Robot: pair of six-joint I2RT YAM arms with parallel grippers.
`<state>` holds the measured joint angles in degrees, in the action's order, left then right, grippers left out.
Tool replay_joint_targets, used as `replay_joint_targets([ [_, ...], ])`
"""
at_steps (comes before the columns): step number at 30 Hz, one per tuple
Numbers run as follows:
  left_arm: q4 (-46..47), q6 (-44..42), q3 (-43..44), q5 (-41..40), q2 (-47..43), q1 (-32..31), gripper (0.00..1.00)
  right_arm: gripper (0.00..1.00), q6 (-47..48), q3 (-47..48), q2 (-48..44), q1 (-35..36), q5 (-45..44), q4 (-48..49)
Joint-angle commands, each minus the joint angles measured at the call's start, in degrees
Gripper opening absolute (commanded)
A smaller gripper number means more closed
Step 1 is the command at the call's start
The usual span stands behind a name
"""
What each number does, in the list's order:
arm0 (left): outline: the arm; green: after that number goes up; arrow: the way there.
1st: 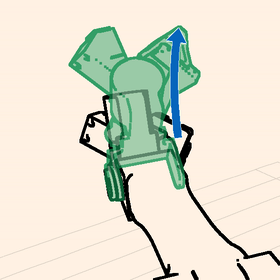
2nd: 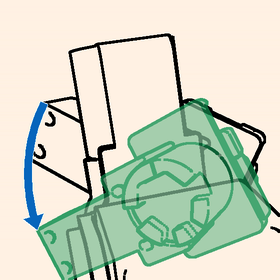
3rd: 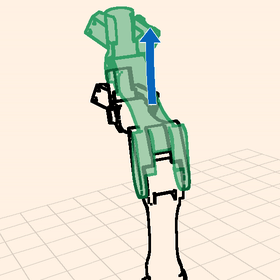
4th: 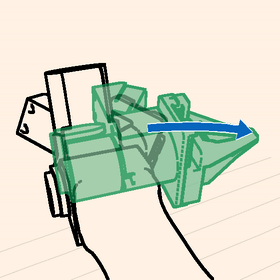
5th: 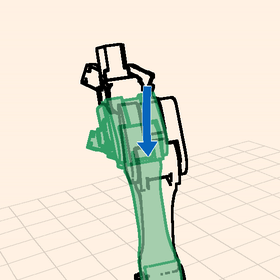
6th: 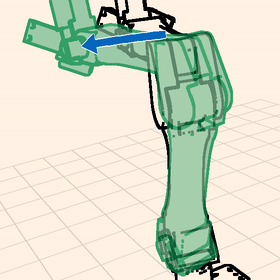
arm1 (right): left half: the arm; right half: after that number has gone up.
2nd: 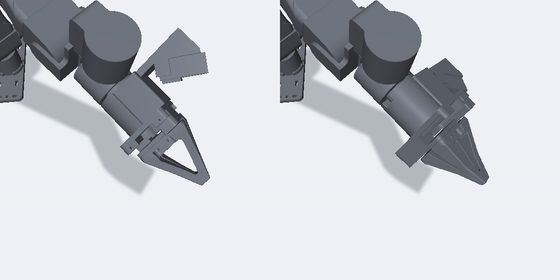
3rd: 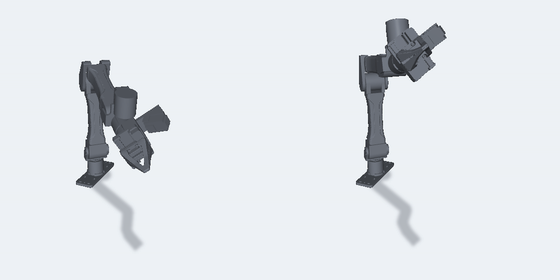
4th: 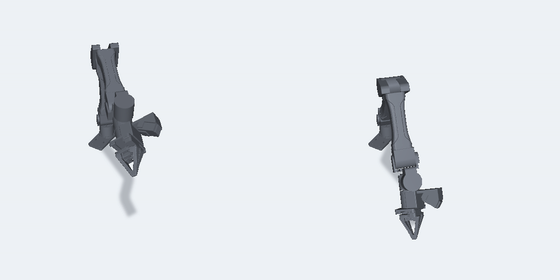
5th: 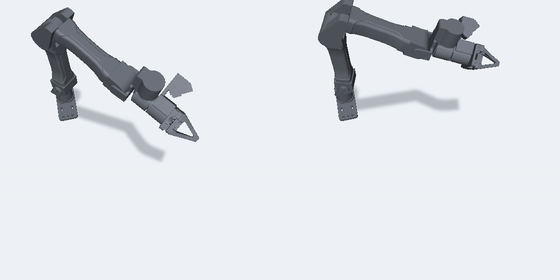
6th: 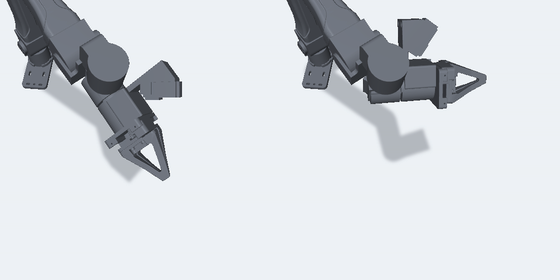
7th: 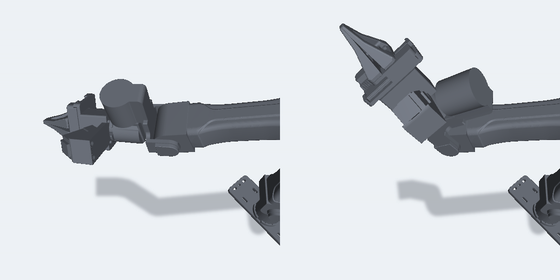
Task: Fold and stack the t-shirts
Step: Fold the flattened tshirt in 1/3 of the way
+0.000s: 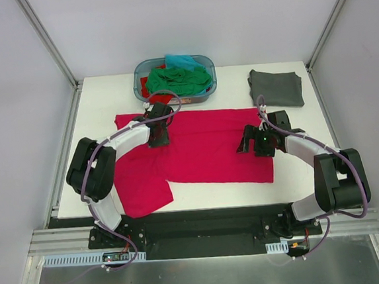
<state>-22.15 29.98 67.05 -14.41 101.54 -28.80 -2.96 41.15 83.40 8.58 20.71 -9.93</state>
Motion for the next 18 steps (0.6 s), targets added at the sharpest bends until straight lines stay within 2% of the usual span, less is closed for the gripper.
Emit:
replay_joint_targets([
  [1, -1.8, -1.8, 1.7, -0.7, 0.5, 0.1, 0.38, 0.96, 0.8, -0.6, 2.3, -0.6, -0.6, -4.6],
  [5, -2.2, -2.0, 2.2, -3.0, 2.1, 0.1, 0.31, 0.96, 0.9, -0.5, 2.3, -0.8, -0.3, -4.7],
  [9, -3.4, -2.1, 3.7, -5.2, 2.2, 0.8, 0.18, 0.96, 0.9, -0.3, 2.5, -0.8, -0.1, -4.9],
  [15, -4.0, -4.0, 6.8, -6.9, 1.9, 2.4, 0.18, 0.96, 0.9, -0.2, 2.6, -1.0, 0.1, -5.2],
  [18, -5.0, -5.7, 10.1, -6.2, 4.0, 4.9, 0.15, 0.96, 0.9, -0.2, 2.6, -1.1, 0.2, -5.3],
])
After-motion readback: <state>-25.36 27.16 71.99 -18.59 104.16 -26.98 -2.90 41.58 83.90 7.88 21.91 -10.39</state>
